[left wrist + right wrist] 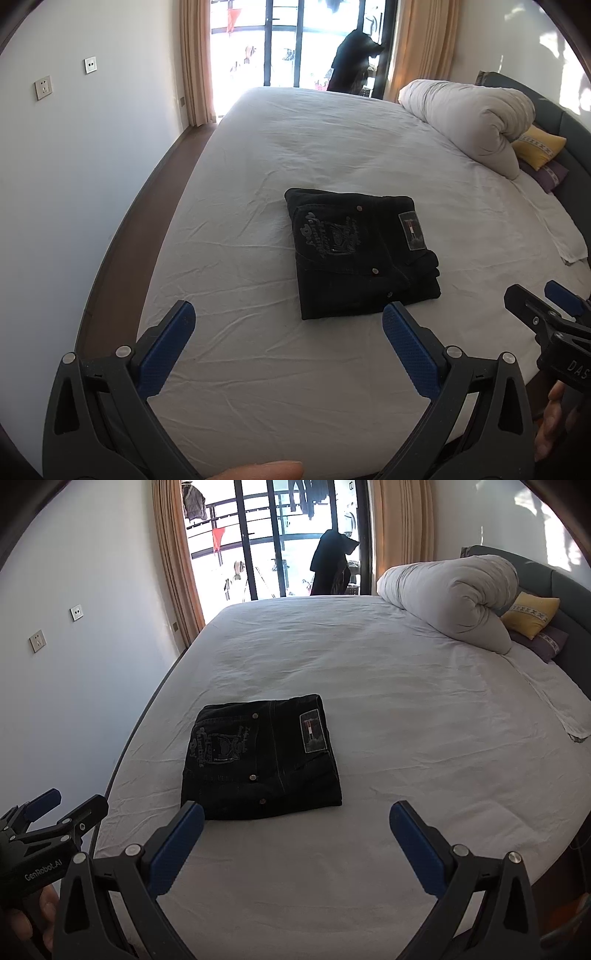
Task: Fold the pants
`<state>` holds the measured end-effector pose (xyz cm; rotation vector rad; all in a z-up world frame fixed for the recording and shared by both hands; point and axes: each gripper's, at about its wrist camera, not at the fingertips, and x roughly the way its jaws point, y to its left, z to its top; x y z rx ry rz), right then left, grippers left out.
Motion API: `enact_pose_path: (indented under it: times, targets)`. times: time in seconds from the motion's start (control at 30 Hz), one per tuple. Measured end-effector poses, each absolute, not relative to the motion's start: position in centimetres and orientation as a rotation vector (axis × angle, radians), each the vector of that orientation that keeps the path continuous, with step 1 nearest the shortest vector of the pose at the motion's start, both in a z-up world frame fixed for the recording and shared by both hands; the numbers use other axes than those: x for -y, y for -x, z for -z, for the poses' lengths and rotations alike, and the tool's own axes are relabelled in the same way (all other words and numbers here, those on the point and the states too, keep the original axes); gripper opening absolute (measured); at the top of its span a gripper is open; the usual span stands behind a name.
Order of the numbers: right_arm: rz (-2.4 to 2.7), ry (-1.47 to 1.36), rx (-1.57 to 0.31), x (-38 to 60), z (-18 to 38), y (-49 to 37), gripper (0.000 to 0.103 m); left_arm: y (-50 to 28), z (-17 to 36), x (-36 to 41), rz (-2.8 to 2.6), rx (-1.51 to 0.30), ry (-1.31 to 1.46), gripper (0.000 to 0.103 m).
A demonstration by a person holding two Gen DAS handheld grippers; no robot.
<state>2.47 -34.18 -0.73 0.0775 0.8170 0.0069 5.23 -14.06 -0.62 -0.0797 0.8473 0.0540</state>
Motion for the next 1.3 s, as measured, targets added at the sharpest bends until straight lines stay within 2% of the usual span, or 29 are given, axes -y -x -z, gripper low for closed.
enact_pose_path:
  times: [1.3]
  targets:
    - [-0.007,-0.076,-0.862,33.6,2.2,-2.6,0.103,-4.9,1.2,14.8,-0.052,-0.858,0.082,0.103]
